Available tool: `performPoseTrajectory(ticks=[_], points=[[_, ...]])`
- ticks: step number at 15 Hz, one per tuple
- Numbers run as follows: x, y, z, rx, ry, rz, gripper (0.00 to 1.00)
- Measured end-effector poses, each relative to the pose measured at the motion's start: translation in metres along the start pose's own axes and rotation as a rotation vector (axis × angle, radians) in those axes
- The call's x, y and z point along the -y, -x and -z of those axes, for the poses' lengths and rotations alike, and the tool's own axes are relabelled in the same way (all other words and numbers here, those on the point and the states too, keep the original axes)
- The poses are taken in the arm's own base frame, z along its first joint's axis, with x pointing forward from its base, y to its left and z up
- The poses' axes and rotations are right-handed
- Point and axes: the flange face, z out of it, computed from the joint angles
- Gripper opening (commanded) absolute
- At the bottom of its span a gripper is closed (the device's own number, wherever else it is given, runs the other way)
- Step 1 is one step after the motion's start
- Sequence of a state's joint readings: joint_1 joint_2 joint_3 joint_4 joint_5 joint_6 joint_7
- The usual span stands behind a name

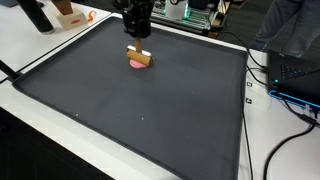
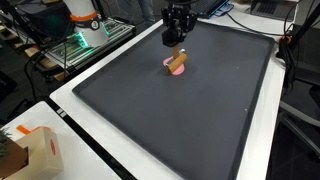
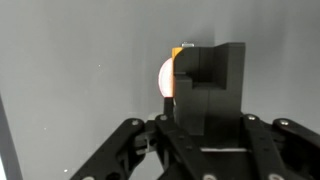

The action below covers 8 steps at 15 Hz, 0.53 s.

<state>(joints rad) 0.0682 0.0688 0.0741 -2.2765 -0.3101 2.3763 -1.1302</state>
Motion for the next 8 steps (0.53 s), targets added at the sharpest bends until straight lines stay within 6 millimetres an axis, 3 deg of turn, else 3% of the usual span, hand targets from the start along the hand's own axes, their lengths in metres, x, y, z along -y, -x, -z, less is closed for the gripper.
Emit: performPoseTrajectory(ticks=[8], points=[[-0.0060, 0.0013, 0.0000, 0.000, 0.053, -0.039, 0.23]])
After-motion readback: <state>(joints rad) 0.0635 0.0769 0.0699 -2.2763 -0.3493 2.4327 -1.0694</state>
